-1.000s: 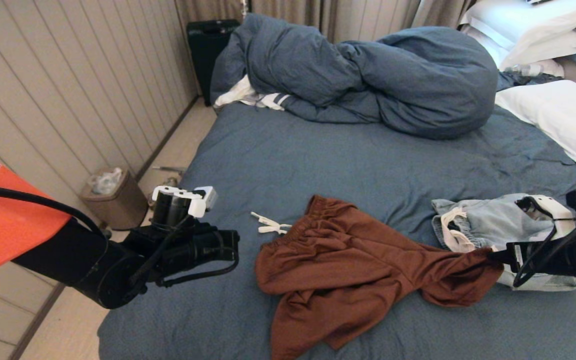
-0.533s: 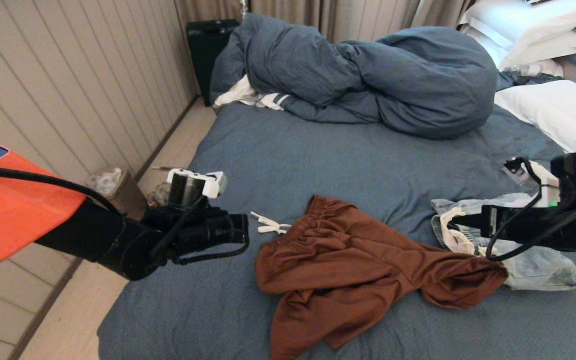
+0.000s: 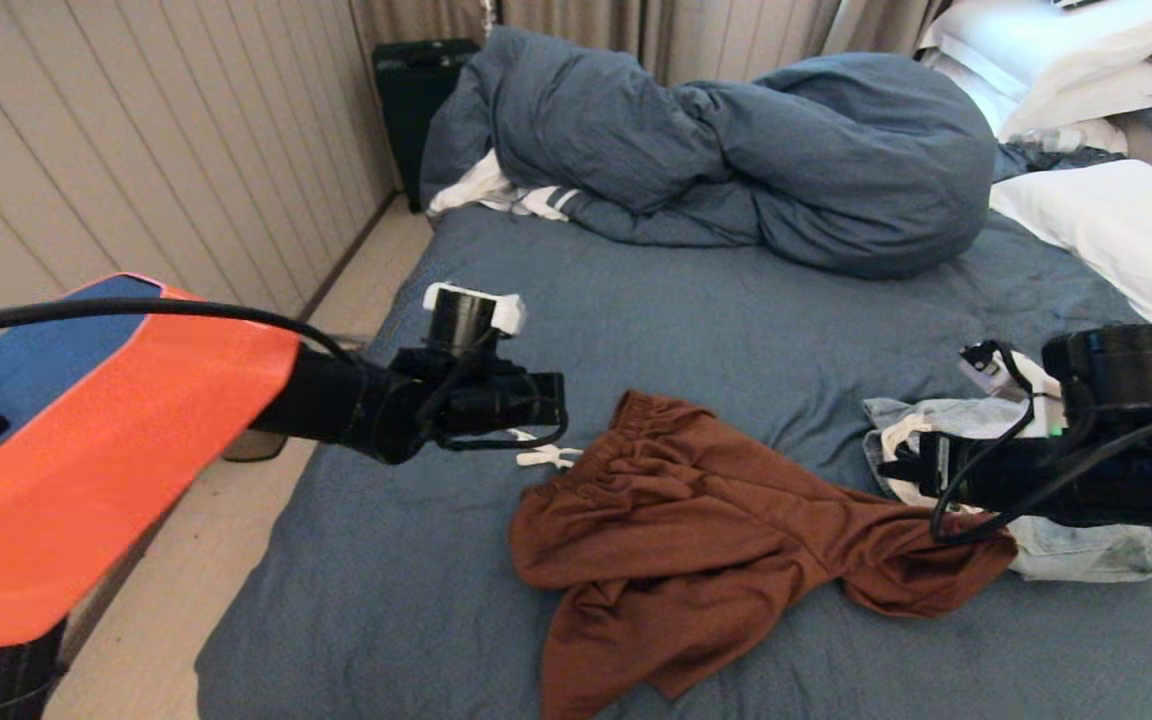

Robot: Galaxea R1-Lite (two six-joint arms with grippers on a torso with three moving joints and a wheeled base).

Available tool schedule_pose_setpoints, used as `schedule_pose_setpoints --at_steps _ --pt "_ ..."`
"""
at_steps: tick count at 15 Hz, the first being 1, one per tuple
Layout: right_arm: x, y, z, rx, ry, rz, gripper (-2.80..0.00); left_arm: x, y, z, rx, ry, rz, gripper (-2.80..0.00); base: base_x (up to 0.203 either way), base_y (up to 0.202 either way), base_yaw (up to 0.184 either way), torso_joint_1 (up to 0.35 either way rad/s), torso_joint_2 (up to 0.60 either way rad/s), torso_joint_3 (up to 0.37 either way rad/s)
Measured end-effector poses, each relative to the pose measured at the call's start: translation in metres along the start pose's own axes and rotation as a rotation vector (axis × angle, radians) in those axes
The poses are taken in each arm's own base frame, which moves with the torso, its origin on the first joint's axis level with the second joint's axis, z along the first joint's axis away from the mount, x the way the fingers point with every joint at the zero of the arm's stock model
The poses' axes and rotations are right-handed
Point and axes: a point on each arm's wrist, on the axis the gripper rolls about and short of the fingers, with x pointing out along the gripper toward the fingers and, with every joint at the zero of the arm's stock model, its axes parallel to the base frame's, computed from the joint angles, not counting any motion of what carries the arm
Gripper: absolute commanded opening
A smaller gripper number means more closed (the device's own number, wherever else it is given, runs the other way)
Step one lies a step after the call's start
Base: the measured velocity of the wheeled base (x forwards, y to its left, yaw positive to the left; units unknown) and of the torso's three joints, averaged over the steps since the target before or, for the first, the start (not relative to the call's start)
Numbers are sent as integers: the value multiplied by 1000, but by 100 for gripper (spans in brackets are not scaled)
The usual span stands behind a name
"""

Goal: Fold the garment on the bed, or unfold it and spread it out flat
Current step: Fold the brown shorts

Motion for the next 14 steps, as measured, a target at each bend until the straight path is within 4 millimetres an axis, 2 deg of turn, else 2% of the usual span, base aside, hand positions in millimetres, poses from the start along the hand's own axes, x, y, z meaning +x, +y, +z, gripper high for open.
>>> schedule_pose_setpoints --at_steps 2,3,6,10,14 --pt "6 -4 -3 7 19 -9 -280 22 -7 -6 27 19 -25 -280 0 0 0 0 0 0" --pt "9 -6 -4 9 24 -12 -280 30 -7 -11 41 32 -26 0 0 0 0 0 0 0" --pt "17 -12 -5 5 4 -18 -280 52 -3 -30 112 76 -22 0 0 0 0 0 0 0" --pt "20 -16 -16 -14 -9 -20 -280 76 1 -34 121 49 -25 0 0 0 0 0 0 0" --pt "21 -17 -20 -8 6 -23 -280 88 4 -49 132 76 -21 0 0 0 0 0 0 0"
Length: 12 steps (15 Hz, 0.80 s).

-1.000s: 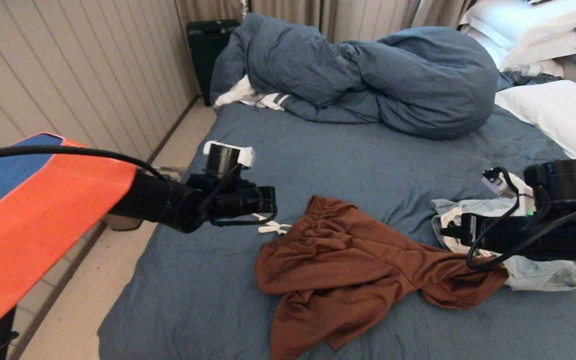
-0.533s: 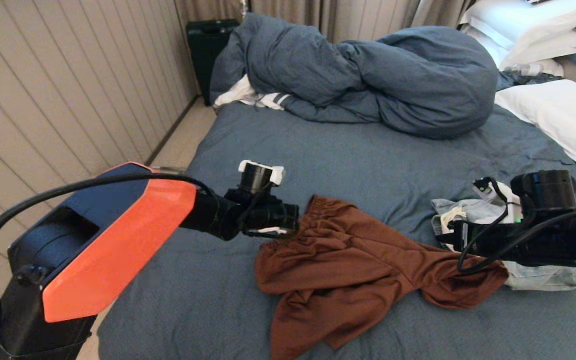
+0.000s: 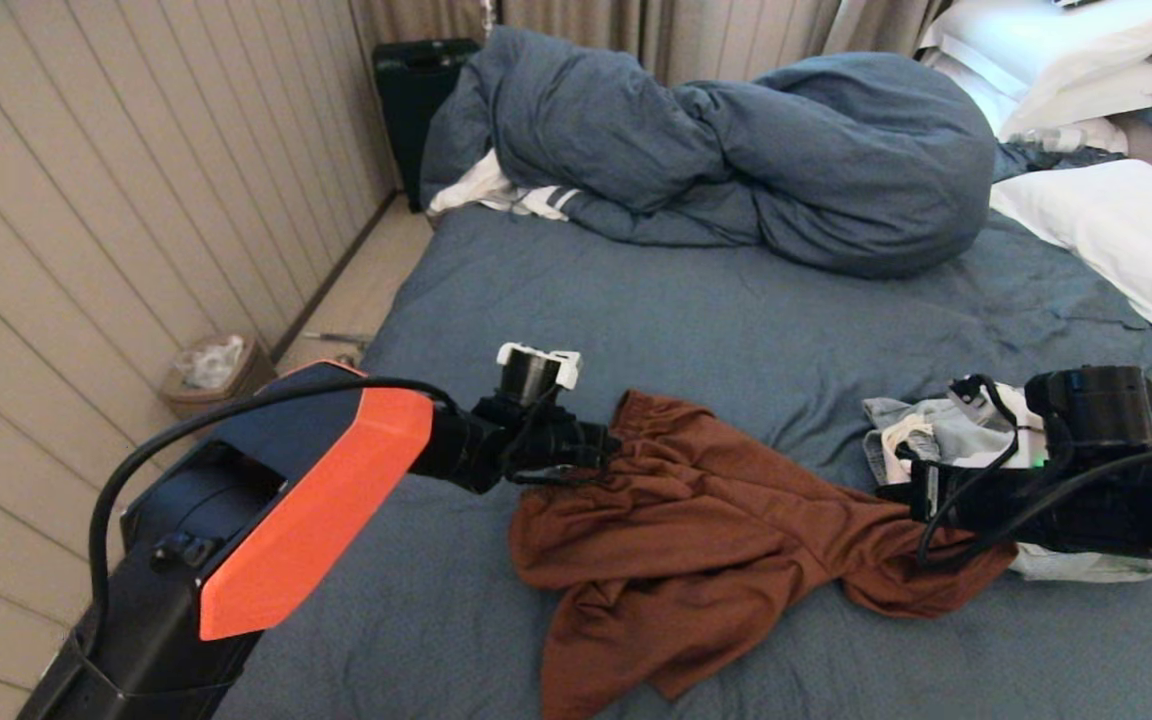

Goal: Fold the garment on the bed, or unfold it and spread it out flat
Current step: Fold the brown shorts

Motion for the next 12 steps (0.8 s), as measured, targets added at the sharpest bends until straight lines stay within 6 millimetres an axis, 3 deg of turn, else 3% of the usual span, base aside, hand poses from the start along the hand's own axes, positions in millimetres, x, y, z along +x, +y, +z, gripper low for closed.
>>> schedule_pose_setpoints --at_steps 7,12 --pt "-1 -1 -2 3 4 -3 -280 10 -4 -22 77 60 -5 0 0 0 0 0 0 0" --pt "-2 0 -2 3 2 -4 -280 15 -8 -24 91 60 -5 0 0 0 0 0 0 0"
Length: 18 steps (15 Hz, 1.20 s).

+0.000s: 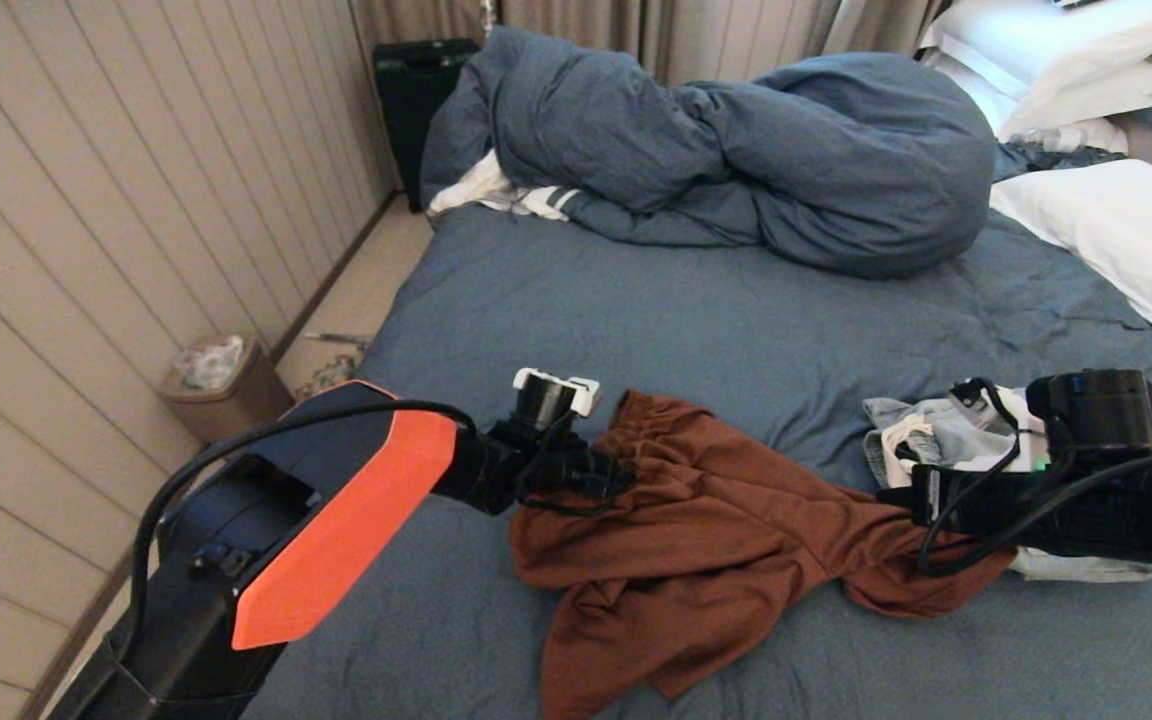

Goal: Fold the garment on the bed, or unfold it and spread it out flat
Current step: Fold the brown shorts

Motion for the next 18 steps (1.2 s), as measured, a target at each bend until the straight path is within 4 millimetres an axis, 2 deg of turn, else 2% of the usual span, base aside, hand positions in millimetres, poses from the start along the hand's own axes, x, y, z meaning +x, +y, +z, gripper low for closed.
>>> schedule_pose_setpoints --at_steps 1,7,11,14,18 --pt "0 0 0 0 -1 0 -280 1 -1 -1 6 2 8 -280 0 0 0 0 0 0" --pt "-1 0 -1 0 2 -1 -280 10 -4 -7 34 -5 58 -280 0 0 0 0 0 0" --pt "-2 0 -1 -9 0 -1 -280 6 -6 0 25 -24 58 -280 0 0 0 0 0 0" --pt "-3 1 -1 -10 -5 0 -280 -19 -7 29 -4 -91 57 -280 0 0 0 0 0 0" --pt "-5 1 0 -12 -9 2 -280 -75 -8 70 -37 -180 64 -280 0 0 0 0 0 0"
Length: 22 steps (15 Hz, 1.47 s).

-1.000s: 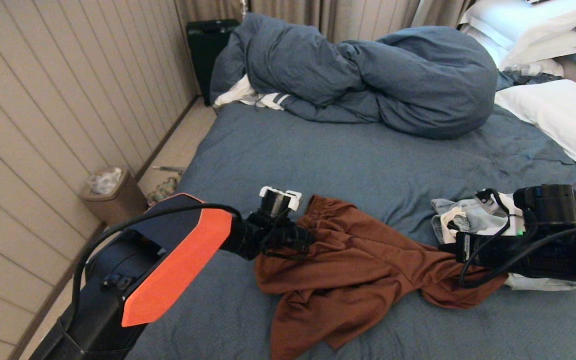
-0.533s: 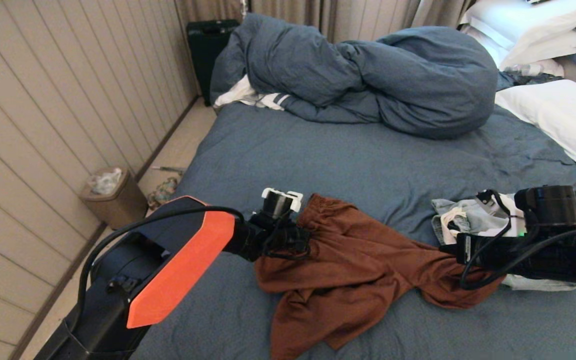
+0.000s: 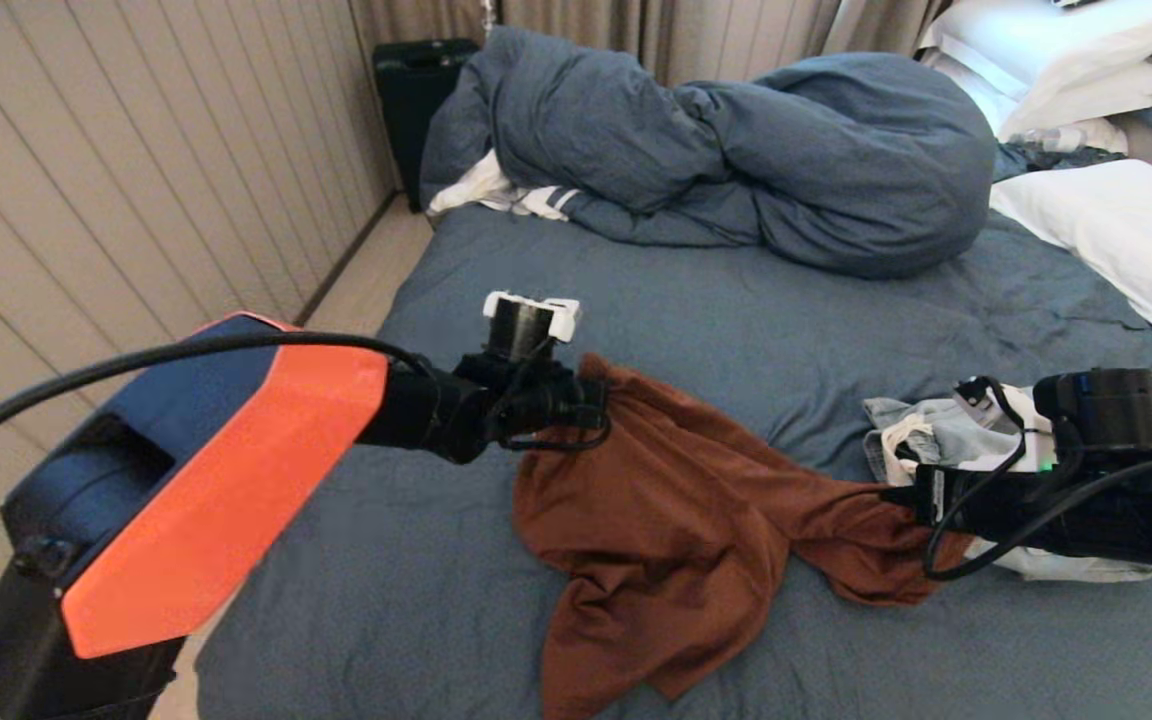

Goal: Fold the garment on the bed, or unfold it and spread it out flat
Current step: Fold the brown shorts

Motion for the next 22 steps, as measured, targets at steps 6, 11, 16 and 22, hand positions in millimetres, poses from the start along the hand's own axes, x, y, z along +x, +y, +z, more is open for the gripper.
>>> schedule_pose_setpoints --at_steps 6,11,16,22 --pt "1 1 -2 0 10 5 -280 -43 -4 46 -4 -120 49 -280 0 0 0 0 0 0" --pt "9 12 -11 -11 55 37 -280 -47 21 65 -4 -188 143 -280 0 0 0 0 0 0" --pt "12 22 -17 -30 84 65 -280 -25 97 62 -38 -203 285 -280 0 0 0 0 0 0" --pt "13 27 -21 -44 97 76 -280 -8 161 34 -57 -137 398 -280 0 0 0 0 0 0"
